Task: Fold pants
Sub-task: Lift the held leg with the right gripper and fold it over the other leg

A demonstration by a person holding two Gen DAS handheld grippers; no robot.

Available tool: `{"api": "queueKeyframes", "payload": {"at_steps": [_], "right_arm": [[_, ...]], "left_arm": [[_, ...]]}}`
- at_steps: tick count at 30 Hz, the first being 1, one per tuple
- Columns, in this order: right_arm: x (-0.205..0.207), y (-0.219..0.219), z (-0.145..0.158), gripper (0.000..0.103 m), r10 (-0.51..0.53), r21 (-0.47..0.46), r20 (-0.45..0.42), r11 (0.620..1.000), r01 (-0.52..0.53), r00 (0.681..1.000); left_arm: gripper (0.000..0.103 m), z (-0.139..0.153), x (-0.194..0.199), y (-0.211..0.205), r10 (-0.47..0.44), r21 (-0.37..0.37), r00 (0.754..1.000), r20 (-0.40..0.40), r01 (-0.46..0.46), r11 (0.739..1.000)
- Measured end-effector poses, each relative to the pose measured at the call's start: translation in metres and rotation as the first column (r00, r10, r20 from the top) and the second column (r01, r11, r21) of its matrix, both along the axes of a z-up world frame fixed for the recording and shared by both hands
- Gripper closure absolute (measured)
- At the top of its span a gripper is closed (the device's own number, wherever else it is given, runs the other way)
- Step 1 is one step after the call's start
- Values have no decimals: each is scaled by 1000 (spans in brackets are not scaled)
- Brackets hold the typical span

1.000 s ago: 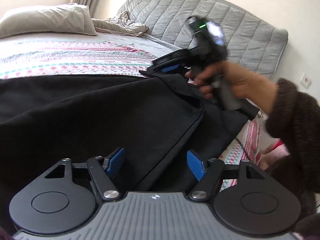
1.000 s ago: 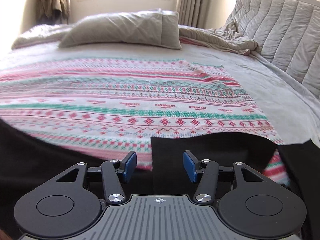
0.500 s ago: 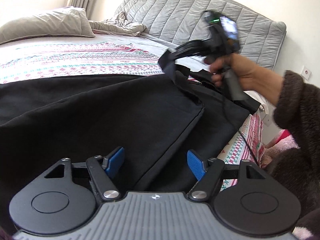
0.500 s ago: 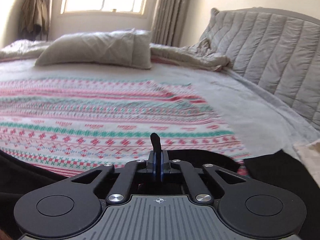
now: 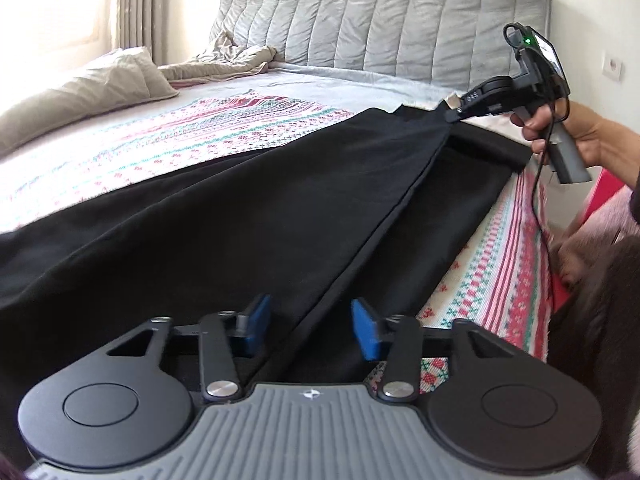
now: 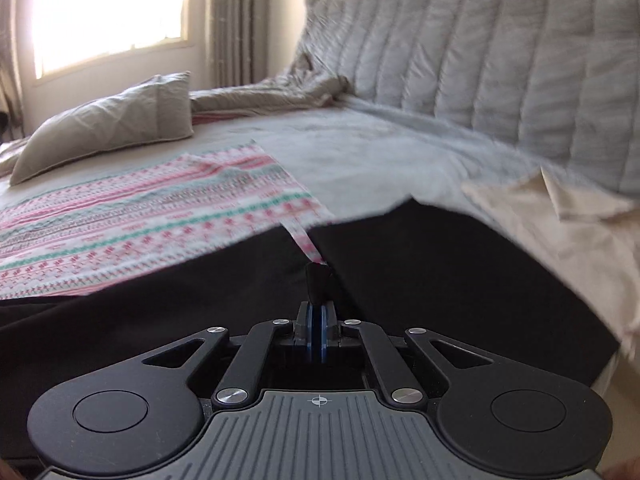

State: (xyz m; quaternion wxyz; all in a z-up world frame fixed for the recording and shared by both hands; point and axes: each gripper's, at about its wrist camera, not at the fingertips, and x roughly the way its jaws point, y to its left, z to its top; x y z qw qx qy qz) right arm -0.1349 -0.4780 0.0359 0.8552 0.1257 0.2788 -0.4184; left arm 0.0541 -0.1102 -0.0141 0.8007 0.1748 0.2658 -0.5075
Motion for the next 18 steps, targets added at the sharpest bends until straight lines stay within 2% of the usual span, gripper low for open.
{"api": "queueKeyframes", "payload": {"at_steps": [1,4,5,6,9,12,18], "right_arm": [[-6,-4,-6,102,-9,33,14,999,9,1000],[-16,-10,-22,102,-27,101,59,995,21,998],[-19,-10,-27,102,-34,116,69,993,26,997],[-20,-11,-30,102,-43,133,73,991,33,996],[-23,-9,-28,102,-50,149,67,988,39,997],[-28,1,-15,102,-20,116,48,993,14,999],[-42,14,-17,102,9,105,-78,995,-1,997]], "left_arm": [[61,0,-2,-2,0,10,1000,16,0,1000],[83,-1,-7,-5,6,26,998,60,-8,1000],[90,0,-7,-5,14,20,997,70,-15,1000],[93,2,-9,-3,21,5,997,79,-21,1000],[93,11,-13,3,42,-45,992,118,-37,998],[94,20,-13,13,15,-73,994,104,-8,997],[94,15,-16,13,-76,3,996,43,76,997]]}}
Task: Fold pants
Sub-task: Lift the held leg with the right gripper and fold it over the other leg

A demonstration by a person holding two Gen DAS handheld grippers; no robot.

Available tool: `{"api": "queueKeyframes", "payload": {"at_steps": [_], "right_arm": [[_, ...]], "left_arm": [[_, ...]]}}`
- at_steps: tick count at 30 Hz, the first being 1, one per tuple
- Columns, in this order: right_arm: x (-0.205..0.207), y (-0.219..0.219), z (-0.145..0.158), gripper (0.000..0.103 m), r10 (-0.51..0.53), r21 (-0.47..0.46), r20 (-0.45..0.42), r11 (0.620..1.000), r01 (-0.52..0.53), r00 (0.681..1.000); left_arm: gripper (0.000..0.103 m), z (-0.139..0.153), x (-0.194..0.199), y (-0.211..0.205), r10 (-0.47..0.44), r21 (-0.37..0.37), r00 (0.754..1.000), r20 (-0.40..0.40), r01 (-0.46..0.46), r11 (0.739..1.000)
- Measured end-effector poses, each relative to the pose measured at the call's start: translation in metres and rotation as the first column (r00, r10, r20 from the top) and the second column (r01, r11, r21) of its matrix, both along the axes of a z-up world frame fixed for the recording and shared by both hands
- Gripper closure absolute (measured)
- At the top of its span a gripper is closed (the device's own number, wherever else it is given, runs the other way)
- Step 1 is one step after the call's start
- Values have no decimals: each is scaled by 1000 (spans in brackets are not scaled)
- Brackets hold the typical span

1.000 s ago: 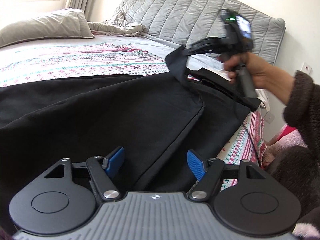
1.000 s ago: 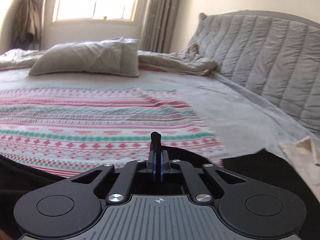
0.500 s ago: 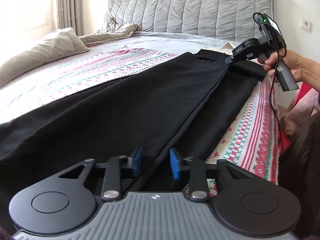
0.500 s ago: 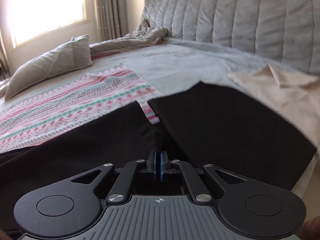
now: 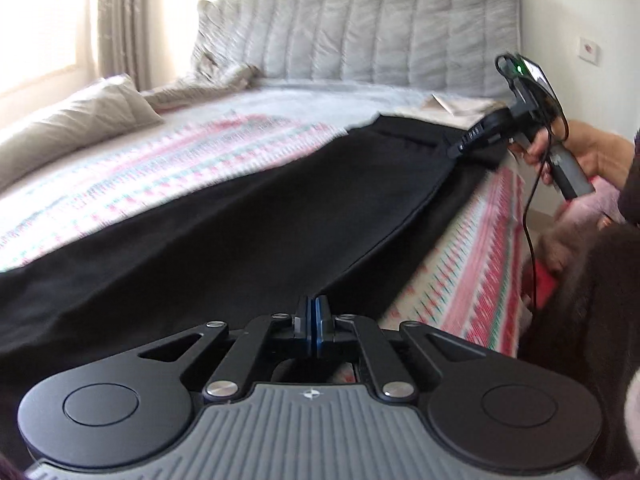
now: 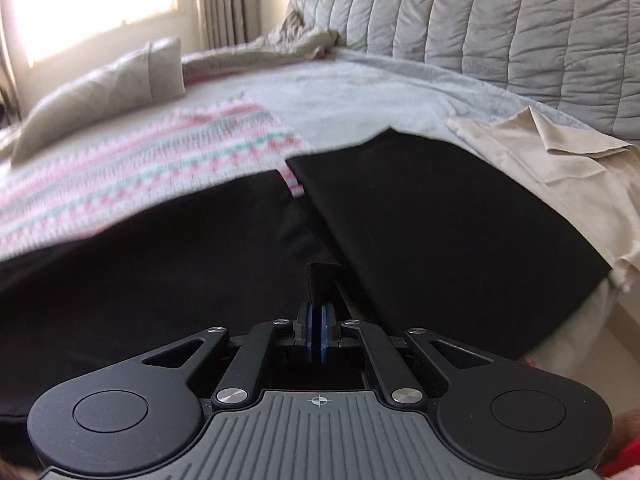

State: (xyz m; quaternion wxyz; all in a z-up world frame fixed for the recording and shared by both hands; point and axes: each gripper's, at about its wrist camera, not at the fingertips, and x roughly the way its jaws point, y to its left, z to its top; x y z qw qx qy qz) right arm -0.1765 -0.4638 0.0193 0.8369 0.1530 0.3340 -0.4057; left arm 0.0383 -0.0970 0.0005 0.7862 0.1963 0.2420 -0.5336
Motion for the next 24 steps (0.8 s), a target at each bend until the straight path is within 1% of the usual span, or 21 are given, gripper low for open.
{"api": "queueKeyframes", "payload": {"at_steps": [3,5,11,13,16,20,22,24], "right_arm": [[-10,5,-6,102,2,1,-34,1000,-2,999],[-15,7,-8,102,7,1,-48,1000,-7,999],[-12,16,-9,102,15,-24,-134,1000,-18,991],[-9,19,-9,102,14,-42,-156,999,-21,988],[-8,15,-5,102,3,-50,-134,999,-10,991],[-17,2,5,102,-20,11,-29,1000,20,999],[-23,0,10,102,-21,26,2,999,21,1000],[-26,2,14,102,-12,20,13,1000,12,1000]], "left_arm": [[94,-5,-3,-2,-28,40,1000,-3,29,999],[94,-7,-7,2,-38,52,999,-8,38,998],[93,-6,0,3,-44,48,997,-61,47,998],[93,-5,-1,2,-48,46,997,-63,51,998],[94,-1,-4,5,-60,29,997,-48,61,998],[94,5,-8,7,-53,-11,999,-10,52,999],[94,10,-9,9,-50,-33,999,0,50,998],[94,12,-9,11,-62,-41,998,-4,62,997]]}}
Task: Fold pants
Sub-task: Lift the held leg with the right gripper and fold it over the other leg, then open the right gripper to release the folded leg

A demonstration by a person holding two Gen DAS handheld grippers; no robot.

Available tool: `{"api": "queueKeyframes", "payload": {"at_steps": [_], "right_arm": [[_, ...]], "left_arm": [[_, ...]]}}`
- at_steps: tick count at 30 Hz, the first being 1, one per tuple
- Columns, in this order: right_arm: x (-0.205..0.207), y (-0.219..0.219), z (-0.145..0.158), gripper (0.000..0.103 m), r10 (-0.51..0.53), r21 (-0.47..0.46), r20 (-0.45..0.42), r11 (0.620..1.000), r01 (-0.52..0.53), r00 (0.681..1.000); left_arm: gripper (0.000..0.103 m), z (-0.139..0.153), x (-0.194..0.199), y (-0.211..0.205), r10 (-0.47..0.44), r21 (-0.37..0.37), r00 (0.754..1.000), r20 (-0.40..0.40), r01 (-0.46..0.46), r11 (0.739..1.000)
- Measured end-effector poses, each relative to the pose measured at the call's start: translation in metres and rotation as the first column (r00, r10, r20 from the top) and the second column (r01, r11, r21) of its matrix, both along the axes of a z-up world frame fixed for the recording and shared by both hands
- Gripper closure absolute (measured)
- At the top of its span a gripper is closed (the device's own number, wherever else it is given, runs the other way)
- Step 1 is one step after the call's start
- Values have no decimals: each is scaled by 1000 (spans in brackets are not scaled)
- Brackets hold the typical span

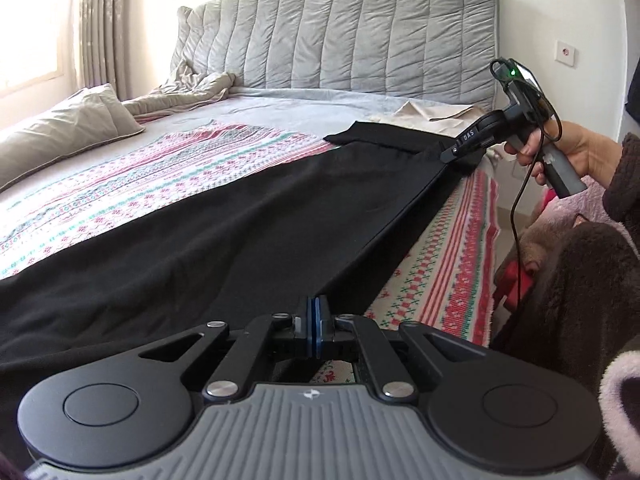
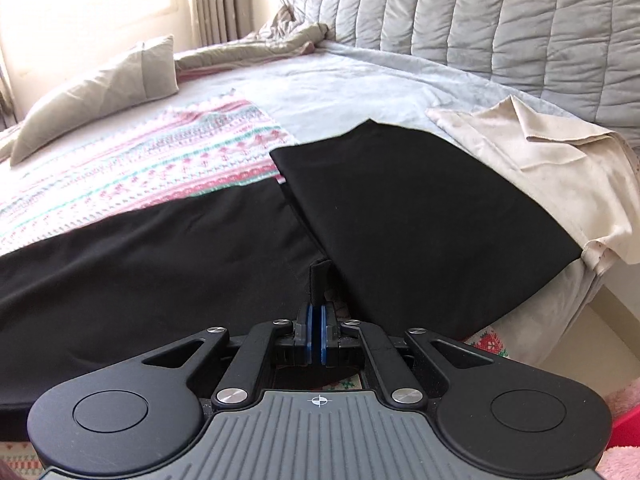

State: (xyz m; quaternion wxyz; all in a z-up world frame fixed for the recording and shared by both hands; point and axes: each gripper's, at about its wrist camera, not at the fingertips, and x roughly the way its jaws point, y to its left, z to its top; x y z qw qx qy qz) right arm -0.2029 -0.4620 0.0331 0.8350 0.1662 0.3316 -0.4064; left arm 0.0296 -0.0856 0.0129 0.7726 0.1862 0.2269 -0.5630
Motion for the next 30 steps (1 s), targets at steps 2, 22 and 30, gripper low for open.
{"api": "queueKeyframes", "payload": {"at_steps": [2,22,30], "right_arm": [[0,3,0,102,12,-11,-14,1000,-12,1000],[57,67,21,29,170,-169,-14,971,-170,985],[151,109,14,23,374,-155,126,922,-354,919]], "left_arm": [[94,-1,0,0,-16,9,1000,-9,16,1000],[20,18,58,61,333,-27,940,79,-332,943],[20,30,159,92,589,20,789,176,-601,799]]}}
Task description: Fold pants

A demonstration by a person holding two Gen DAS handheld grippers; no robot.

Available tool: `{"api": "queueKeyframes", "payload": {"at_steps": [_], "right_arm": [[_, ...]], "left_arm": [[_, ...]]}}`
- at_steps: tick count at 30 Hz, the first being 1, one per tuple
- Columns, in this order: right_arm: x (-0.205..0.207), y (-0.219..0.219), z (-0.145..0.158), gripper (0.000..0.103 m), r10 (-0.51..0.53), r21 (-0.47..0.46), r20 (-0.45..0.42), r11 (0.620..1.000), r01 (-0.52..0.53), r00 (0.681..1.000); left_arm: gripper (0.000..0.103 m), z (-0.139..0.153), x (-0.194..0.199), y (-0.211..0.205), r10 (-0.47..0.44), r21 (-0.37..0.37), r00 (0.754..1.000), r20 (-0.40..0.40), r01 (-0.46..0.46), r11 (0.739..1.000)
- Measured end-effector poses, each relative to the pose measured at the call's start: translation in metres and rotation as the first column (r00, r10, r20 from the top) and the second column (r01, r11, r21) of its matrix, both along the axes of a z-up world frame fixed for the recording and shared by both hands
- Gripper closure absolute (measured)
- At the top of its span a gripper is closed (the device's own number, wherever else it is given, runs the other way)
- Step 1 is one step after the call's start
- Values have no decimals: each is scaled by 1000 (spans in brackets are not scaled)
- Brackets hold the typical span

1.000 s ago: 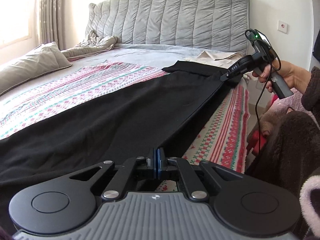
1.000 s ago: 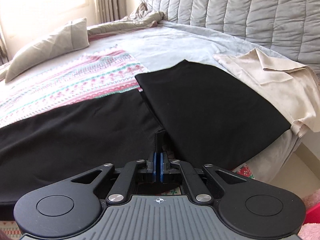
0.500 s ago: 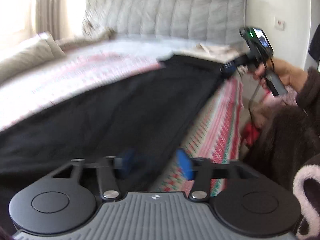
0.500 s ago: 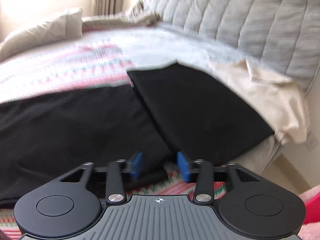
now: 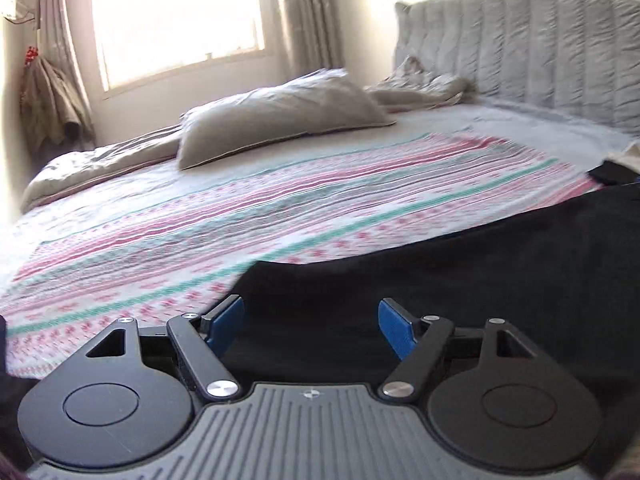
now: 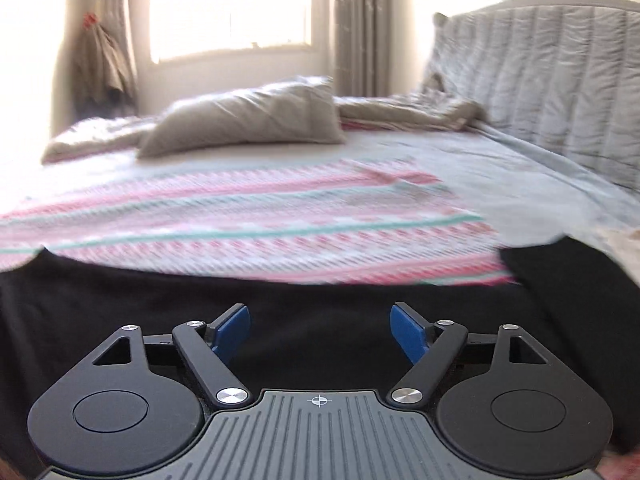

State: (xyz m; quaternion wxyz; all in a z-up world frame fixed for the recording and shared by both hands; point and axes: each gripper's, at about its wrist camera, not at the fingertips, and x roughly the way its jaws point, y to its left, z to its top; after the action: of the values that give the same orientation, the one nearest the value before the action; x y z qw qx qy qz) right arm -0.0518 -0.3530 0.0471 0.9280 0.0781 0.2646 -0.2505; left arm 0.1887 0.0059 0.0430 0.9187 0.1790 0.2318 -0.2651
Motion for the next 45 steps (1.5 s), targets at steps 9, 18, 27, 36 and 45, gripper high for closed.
{"api": "queueKeyframes", "payload": {"at_steps": [9,18,27,36,45], "right_arm": [[56,24,-37,23,132,-52,-127,989,-140,983],[71,-12,-56,23,74,-79,-173,993,-89,982],[80,-62,-69,26,-120,-32,-158,993,117,980],[81,20,-36,24,134,-38,-92,990,-138,987],[99,121,-68,22,507,19,-207,857,-514,837]], "left_arm": [[42,-17,108,-8,56,40,981,-188,-50,998],[91,-23,123,-16,18,14,979,-202,-16,1000],[72,-31,107,-21,82,39,992,-97,-78,996],[35,-2,-3,-12,4,45,999,-44,-2,999],[28,-39,-59,28,-51,65,988,-148,62,996]]}}
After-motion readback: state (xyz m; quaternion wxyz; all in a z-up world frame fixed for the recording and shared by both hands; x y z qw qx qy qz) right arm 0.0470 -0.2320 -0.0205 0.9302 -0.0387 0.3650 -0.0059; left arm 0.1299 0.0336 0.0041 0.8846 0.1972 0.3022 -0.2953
